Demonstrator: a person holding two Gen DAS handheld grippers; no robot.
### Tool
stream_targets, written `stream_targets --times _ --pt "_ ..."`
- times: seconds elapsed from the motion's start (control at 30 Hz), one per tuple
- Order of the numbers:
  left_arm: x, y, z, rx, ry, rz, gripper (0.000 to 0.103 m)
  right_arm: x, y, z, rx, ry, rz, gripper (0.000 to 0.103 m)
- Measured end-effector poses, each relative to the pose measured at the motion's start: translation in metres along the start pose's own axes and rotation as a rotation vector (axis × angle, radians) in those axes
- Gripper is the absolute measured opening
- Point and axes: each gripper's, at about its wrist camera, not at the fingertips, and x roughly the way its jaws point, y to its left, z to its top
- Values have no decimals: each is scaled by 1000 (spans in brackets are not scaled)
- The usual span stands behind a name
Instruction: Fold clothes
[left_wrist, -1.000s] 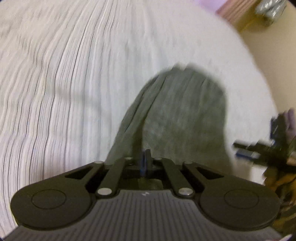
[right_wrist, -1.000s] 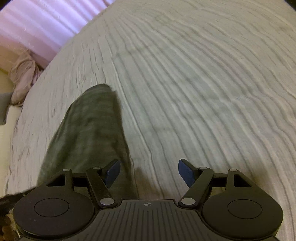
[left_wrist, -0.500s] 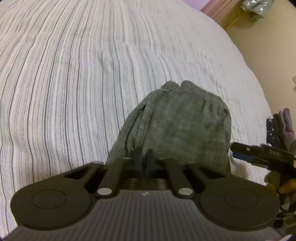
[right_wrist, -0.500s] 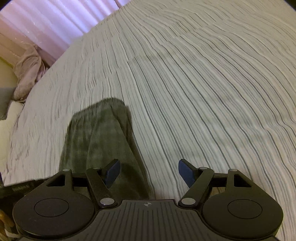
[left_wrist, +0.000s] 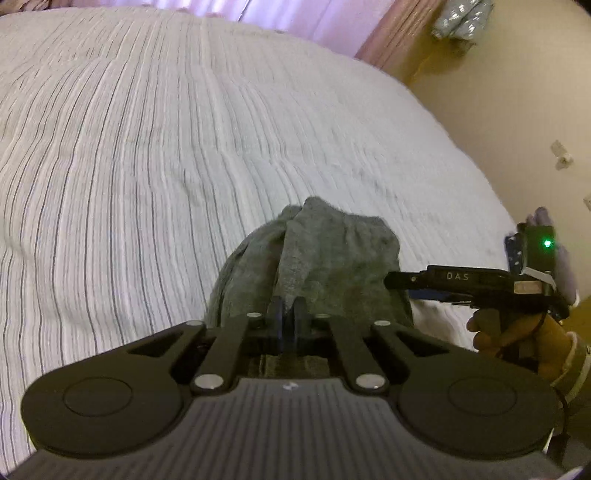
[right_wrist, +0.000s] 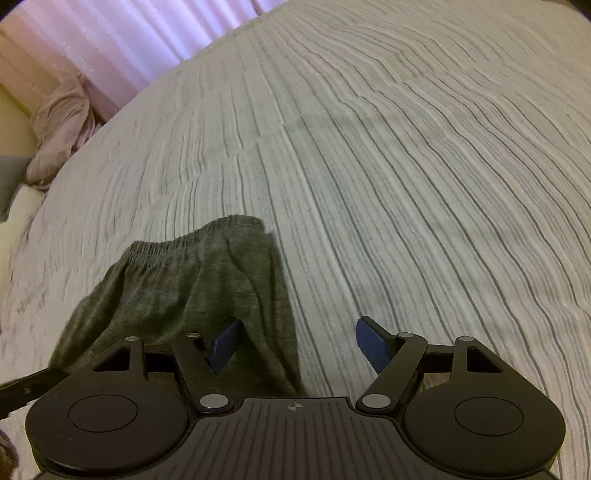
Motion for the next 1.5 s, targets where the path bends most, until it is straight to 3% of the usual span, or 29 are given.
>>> stream_targets --times 0.1,0.17,0.33,0.47,0.63,0.77,0.87,1.0,1.1,1.2,1.33,1.4,1.5 --pt "12 9 2 -17 28 -3 6 0 -1 -1 8 4 -3 74" --pt "18 17 4 -45 43 3 0 -1 -2 -1 13 4 -2 74" --pt "-7 3 6 37 -32 23 0 -7 0 1 3 0 7 74" --pt "-7 23 -1 -2 -27 99 0 -1 6 1 -14 -4 14 74" --pt "16 39 -5 -55 -1 95 3 7 16 -5 -71 -10 -19 74" --pt "14 40 -11 -99 4 99 16 -26 9 -27 -59 -26 -43 74" --pt "-15 47 -21 -179 -9 51 27 -50 4 -44 -51 -38 -61 74" --pt "-58 56 -48 -296 34 23 28 -85 -2 -70 -52 -49 -85 74" --pt "-84 55 -83 -401 95 -22 29 -124 3 -111 -118 -37 -109 74" --pt "-92 49 -116 -473 145 -62 31 -153 13 -156 -204 -21 -138 74" --pt "-79 41 -137 -536 164 -119 35 -172 28 -207 -299 10 -170 74" --pt "-71 41 -138 -534 136 -96 44 -175 28 -223 -265 38 -175 74" --pt "-60 43 -136 -518 120 -123 44 -177 7 -231 -24 43 -109 74"
